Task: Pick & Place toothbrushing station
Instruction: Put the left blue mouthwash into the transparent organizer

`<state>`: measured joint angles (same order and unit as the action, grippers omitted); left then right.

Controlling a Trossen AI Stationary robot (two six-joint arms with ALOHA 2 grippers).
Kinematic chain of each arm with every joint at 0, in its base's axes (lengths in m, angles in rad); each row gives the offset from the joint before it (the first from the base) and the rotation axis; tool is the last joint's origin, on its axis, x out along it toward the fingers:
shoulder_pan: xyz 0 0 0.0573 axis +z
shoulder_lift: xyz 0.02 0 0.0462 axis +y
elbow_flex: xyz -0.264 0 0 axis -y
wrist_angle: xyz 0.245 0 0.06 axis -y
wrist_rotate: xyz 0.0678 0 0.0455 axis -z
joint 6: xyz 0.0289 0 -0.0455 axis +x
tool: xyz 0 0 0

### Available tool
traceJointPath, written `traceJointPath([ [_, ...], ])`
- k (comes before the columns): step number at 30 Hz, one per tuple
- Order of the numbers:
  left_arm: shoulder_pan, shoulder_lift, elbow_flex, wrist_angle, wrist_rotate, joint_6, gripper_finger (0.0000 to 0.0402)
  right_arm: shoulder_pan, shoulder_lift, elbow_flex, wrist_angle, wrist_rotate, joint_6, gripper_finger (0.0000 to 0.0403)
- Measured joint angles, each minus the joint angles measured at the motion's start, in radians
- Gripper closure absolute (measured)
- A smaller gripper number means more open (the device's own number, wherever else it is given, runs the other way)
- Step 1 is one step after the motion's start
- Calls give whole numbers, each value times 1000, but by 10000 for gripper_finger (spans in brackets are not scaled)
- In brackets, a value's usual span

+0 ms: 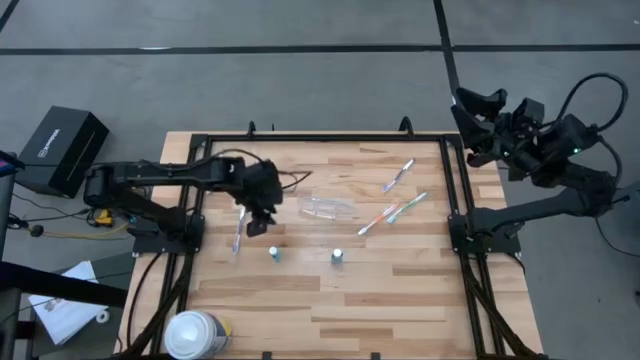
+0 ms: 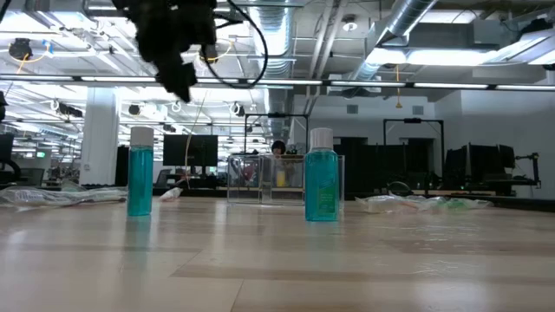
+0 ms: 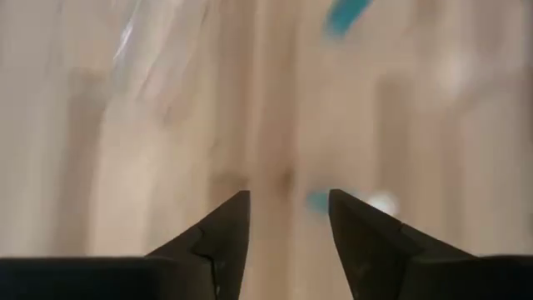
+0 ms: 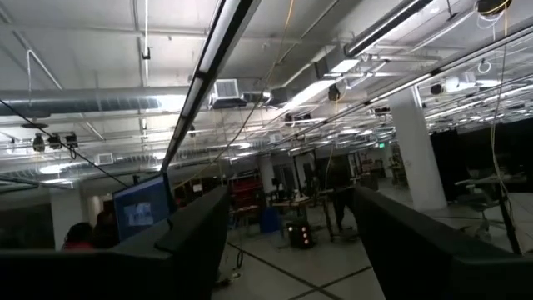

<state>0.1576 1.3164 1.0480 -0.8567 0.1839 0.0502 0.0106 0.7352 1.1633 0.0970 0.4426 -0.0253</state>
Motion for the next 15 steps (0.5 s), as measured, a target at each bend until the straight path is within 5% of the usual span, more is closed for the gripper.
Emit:
traceJointPath([
  [15,-281,-12,42,-73,-117,-187,202,28,25,15,-48,-16,0,154],
])
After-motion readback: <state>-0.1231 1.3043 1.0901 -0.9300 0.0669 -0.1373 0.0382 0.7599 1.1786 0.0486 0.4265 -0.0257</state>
